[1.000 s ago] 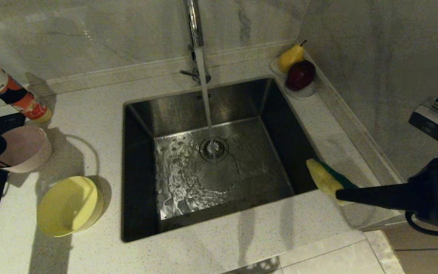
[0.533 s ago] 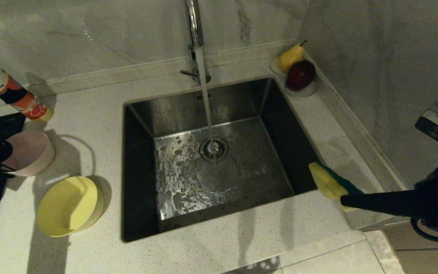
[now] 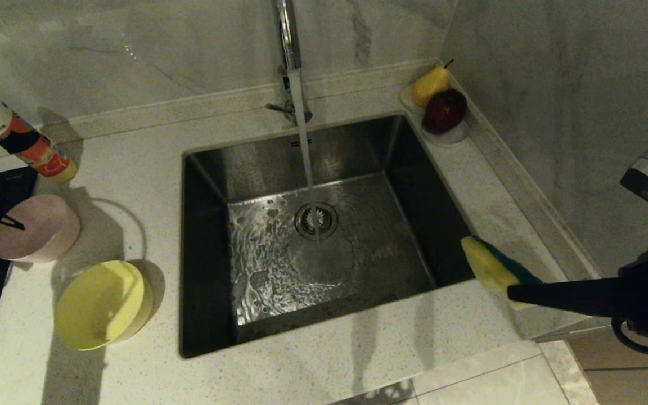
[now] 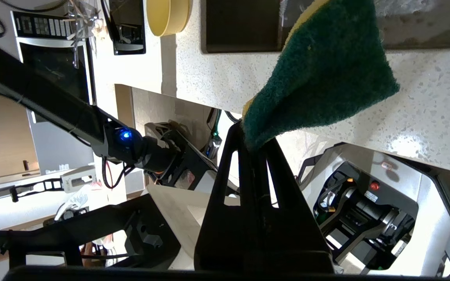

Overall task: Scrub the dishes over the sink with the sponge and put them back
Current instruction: Place the bowl on the table, then wash the bowl

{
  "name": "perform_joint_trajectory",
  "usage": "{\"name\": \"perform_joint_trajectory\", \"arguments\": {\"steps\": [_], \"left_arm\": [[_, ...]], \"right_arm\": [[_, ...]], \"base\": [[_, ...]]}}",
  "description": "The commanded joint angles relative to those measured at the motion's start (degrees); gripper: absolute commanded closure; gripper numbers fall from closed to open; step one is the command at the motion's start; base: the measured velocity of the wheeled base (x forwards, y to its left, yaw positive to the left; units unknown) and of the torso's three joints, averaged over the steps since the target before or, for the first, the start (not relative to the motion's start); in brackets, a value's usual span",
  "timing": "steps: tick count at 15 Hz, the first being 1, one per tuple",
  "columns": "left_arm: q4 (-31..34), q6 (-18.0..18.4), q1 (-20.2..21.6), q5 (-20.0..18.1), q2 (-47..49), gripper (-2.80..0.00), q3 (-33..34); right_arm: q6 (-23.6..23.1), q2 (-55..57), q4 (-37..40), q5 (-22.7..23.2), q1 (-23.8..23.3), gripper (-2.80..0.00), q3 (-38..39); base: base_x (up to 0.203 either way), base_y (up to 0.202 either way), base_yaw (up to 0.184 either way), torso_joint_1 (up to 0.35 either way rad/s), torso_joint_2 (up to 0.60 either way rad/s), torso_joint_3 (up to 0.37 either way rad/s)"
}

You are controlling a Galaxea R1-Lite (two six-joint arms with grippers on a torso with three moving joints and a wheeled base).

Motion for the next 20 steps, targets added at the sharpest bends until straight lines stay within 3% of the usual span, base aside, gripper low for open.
{"name": "perform_joint_trajectory", "arguments": {"steps": [1,4,6,7,9,11,13,15,17,20], "left_arm": [[0.2,-0.1,0.3,0.0,-5.8,-2.8,-0.2],[1.3,2.7,0.3,-0.1,-13.0,-2.8,-0.4],[3.5,8.8,0.2,-0.2,-18.2,-2.8,0.0],[6.4,11.8,0.0,-0.2,-19.2,0.0,-0.3],[10.2,17.2,-0.5,-0.4,-20.6,0.0,0.3],[13.5,23.4,-1.4,-3.8,-23.0,0.0,2.9],[13.4,33.4,-1.5,-8.8,-26.1,0.0,9.1],[13.3,40.3,-1.6,-10.3,-28.5,0.0,14.2],[13.2,43.0,-2.1,-10.7,-28.7,0.0,18.1],[12.6,43.5,-2.4,-10.9,-27.6,0.0,24.3]], "right_arm": [[0.1,-0.3,0.1,0.2,0.0,0.0,0.2],[0.1,-0.5,0.1,0.1,0.0,0.0,0.2],[0.1,-0.5,0.1,0.0,0.0,0.0,0.3],[0.2,-0.3,0.1,0.1,0.0,0.0,0.3],[0.2,-0.2,0.1,0.2,0.0,0.0,0.2],[0.1,0.0,0.1,-0.1,0.0,0.0,0.3],[0.2,-0.3,0.2,-0.3,-0.1,0.0,0.6],[0.3,-0.3,0.2,-0.3,-0.4,0.0,0.6],[0.3,0.1,0.2,-0.3,-0.8,0.0,0.3],[0.5,0.7,0.2,-0.4,-1.0,0.0,1.0]], "base": [[0.0,0.0,0.0,0.0,0.0,0.0],[0.0,0.0,0.0,0.0,0.0,0.0],[0.0,0.0,0.0,0.0,0.0,0.0],[0.0,0.0,0.0,0.0,0.0,0.0],[0.0,0.0,0.0,0.0,0.0,0.0],[0.0,0.0,0.0,0.0,0.0,0.0],[0.0,0.0,0.0,0.0,0.0,0.0],[0.0,0.0,0.0,0.0,0.0,0.0],[0.0,0.0,0.0,0.0,0.0,0.0],[0.0,0.0,0.0,0.0,0.0,0.0]]}}
